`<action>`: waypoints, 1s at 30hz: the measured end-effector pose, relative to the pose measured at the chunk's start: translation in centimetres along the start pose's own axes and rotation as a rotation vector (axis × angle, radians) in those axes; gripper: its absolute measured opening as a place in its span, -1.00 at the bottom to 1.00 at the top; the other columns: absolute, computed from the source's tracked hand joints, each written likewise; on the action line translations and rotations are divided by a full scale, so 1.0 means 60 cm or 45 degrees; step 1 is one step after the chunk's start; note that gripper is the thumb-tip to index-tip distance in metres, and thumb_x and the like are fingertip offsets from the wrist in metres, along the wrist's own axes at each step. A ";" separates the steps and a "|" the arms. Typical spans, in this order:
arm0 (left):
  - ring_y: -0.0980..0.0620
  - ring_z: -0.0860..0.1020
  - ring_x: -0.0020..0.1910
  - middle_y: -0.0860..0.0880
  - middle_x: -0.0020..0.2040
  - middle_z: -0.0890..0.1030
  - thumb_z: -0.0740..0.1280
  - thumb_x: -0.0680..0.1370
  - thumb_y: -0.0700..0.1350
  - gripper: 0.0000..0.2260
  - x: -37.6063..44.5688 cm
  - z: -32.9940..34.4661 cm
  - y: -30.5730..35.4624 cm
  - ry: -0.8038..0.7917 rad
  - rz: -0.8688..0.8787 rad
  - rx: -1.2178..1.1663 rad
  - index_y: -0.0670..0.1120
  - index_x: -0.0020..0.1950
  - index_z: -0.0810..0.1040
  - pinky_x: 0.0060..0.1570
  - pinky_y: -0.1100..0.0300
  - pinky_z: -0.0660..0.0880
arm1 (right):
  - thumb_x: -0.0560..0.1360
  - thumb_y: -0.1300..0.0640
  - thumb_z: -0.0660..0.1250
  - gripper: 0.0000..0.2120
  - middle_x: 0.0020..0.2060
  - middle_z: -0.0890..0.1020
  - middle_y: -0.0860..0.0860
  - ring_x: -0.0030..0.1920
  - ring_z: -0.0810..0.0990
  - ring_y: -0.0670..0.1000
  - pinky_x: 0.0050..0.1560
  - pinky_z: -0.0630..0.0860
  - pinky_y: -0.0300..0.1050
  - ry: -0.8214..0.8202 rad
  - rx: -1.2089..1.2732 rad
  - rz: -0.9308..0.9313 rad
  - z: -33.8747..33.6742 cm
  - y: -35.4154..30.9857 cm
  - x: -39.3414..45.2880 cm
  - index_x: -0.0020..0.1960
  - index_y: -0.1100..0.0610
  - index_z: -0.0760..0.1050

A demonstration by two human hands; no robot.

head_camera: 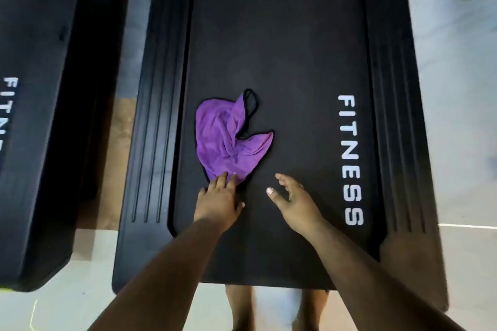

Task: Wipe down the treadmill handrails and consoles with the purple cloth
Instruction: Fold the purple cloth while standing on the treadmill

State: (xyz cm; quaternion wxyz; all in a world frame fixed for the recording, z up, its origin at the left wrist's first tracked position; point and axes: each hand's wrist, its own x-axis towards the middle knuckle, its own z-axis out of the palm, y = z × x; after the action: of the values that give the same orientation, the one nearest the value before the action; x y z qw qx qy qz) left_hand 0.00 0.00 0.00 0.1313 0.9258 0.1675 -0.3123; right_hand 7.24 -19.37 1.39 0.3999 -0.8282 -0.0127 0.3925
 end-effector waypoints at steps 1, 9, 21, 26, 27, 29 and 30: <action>-0.08 0.11 0.64 -0.04 0.68 0.09 0.30 0.61 0.20 -0.24 0.028 0.021 0.000 0.003 0.020 0.072 0.01 0.68 0.00 0.53 -0.13 0.21 | 0.62 -0.14 0.32 -0.45 0.43 0.45 -0.04 0.44 0.40 -0.05 0.39 0.34 -0.15 -0.012 -0.005 -0.010 0.007 0.019 0.018 0.56 -0.05 0.33; -0.16 0.60 0.17 -0.05 0.21 0.63 0.27 0.60 -0.11 -0.71 0.109 0.038 -0.010 0.190 0.102 0.235 0.01 0.31 0.56 0.16 0.01 0.48 | 0.61 -0.04 0.37 -0.55 0.31 0.53 -0.11 0.37 0.45 -0.08 0.30 0.36 -0.22 0.055 -0.049 -0.098 0.020 0.096 0.064 0.48 -0.07 0.42; -0.08 0.58 0.14 -0.02 0.13 0.61 0.17 0.62 0.04 -0.67 -0.216 -0.341 0.081 0.295 0.605 -0.506 -0.06 0.27 0.57 0.17 -0.01 0.53 | 0.52 0.07 0.38 -0.59 0.22 0.65 0.02 0.24 0.59 0.10 0.26 0.50 0.04 0.198 -0.505 -0.638 -0.149 -0.249 -0.214 0.36 0.07 0.53; 0.00 0.61 0.18 0.06 0.15 0.68 0.28 0.68 0.08 -0.75 -0.422 -0.495 0.140 0.501 0.630 -0.470 0.00 0.25 0.61 0.18 0.07 0.54 | 0.65 0.08 0.28 -0.82 0.06 0.70 -0.03 0.08 0.62 0.07 0.09 0.52 -0.05 0.493 -0.444 -0.565 -0.257 -0.334 -0.438 0.19 0.04 0.60; 0.01 0.61 0.16 0.08 0.13 0.68 0.28 0.68 0.09 -0.75 -0.464 -0.521 0.155 0.568 0.658 -0.455 0.01 0.24 0.62 0.17 0.07 0.54 | 0.66 0.06 0.24 -0.83 0.03 0.70 -0.07 0.05 0.63 0.05 0.07 0.55 -0.02 0.536 -0.384 -0.563 -0.278 -0.346 -0.485 0.15 0.01 0.59; 0.04 0.58 0.14 0.09 0.11 0.65 0.28 0.68 0.08 -0.76 -0.535 -0.555 0.185 0.656 0.718 -0.464 0.01 0.21 0.64 0.17 0.10 0.52 | 0.66 -0.01 0.20 -0.84 -0.01 0.67 -0.13 0.02 0.63 -0.04 0.05 0.57 0.01 0.561 -0.200 -0.566 -0.305 -0.361 -0.560 0.09 -0.03 0.55; 0.07 0.57 0.12 0.10 0.10 0.64 0.28 0.67 0.09 -0.76 -0.563 -0.569 0.203 0.674 0.771 -0.462 0.01 0.20 0.64 0.15 0.14 0.51 | 0.65 -0.06 0.21 -0.82 0.02 0.66 -0.16 0.06 0.62 -0.10 0.10 0.56 -0.02 0.524 -0.124 -0.602 -0.315 -0.372 -0.590 0.13 -0.04 0.53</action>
State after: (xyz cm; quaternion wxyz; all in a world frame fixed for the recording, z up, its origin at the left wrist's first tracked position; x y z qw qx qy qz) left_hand -2.28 -6.88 49.03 0.3300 0.9432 -0.0312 0.0226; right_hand 1.78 -28.34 46.08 0.4340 -0.8826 -0.1425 0.1116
